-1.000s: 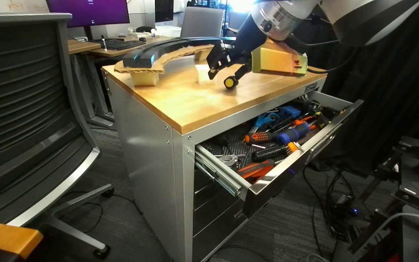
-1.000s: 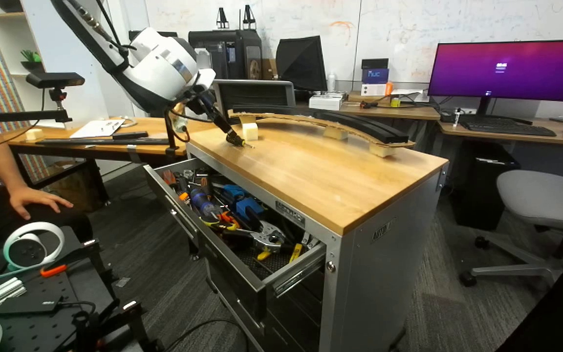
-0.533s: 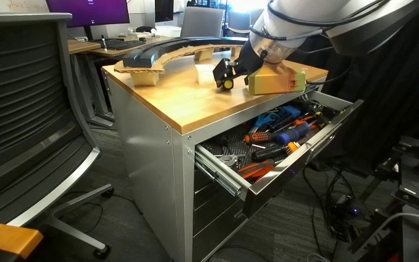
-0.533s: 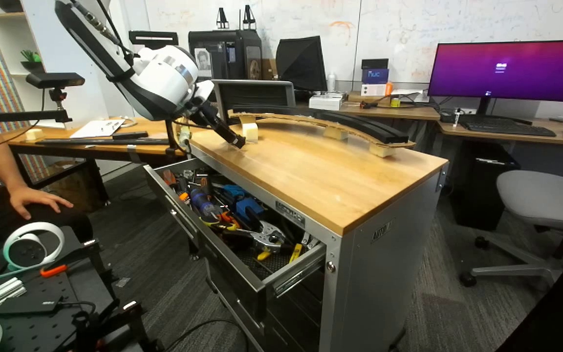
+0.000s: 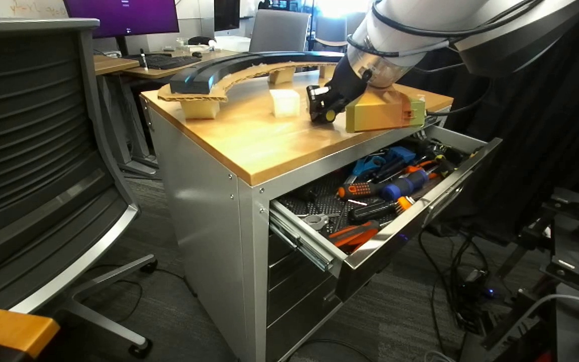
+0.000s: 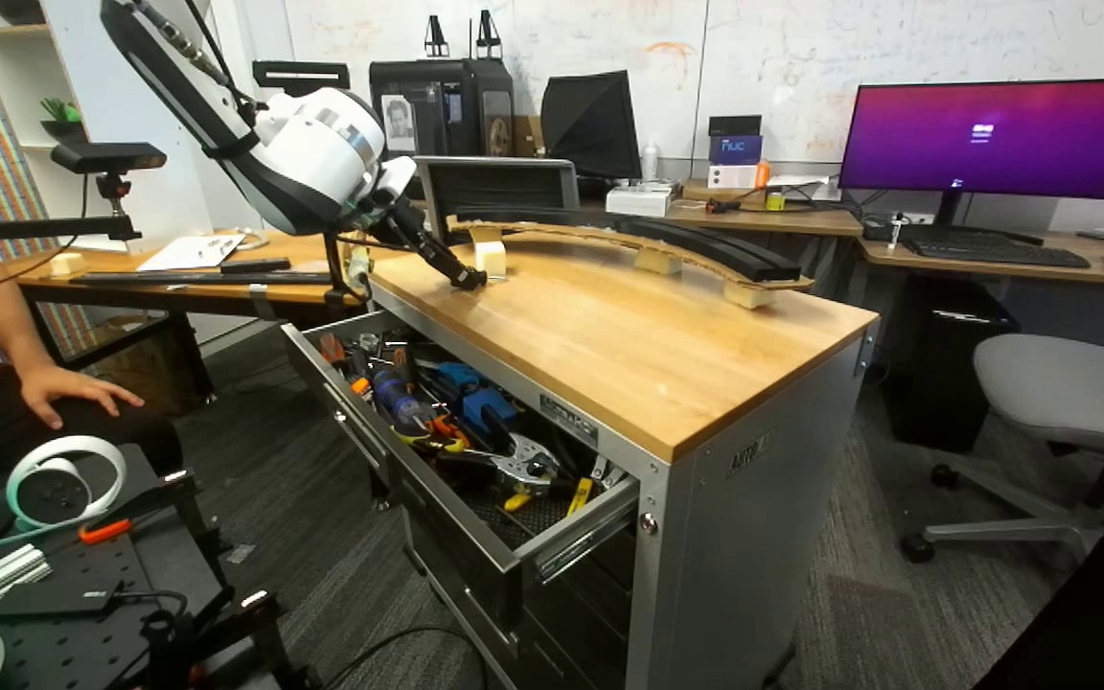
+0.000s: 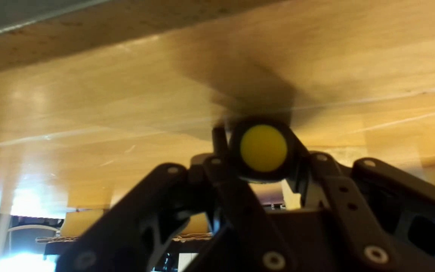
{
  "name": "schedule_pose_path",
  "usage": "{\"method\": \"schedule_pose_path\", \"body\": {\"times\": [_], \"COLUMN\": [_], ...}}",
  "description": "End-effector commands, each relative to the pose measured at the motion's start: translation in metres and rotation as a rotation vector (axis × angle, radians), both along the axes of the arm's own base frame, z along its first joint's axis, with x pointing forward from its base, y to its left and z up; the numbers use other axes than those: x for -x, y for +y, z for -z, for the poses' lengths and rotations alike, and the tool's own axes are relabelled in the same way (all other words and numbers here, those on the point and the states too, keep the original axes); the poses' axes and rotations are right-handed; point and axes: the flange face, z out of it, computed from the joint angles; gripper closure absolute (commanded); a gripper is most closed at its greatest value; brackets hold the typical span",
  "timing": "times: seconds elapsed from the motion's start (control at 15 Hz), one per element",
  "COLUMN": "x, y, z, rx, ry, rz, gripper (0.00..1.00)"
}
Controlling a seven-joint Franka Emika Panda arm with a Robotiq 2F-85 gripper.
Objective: Put the screwdriver in the open drawer then close it
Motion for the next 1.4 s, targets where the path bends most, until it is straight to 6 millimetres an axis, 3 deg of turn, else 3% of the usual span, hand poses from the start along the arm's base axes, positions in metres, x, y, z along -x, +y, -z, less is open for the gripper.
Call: {"method": "schedule_pose_path", "body": {"times": [0.0,0.53,0.87,1.0,1.33], "x": [0.03,0.105,0.154,0.163,0.151], "y": [-0.007,-0.035,-0.043,-0.04,-0.024], "z": [-0.003,-0.015,0.014,0.021,0.01], "rx": [-0.014,-0.038,-0.052,-0.059,-0.077], "ry": [0.131,0.337,0.523,0.571,0.539], "rz": [-0.102,-0.315,-0.401,-0.417,-0.436], "gripper": [0.88,0.86,0.86,0.86,0.86]}}
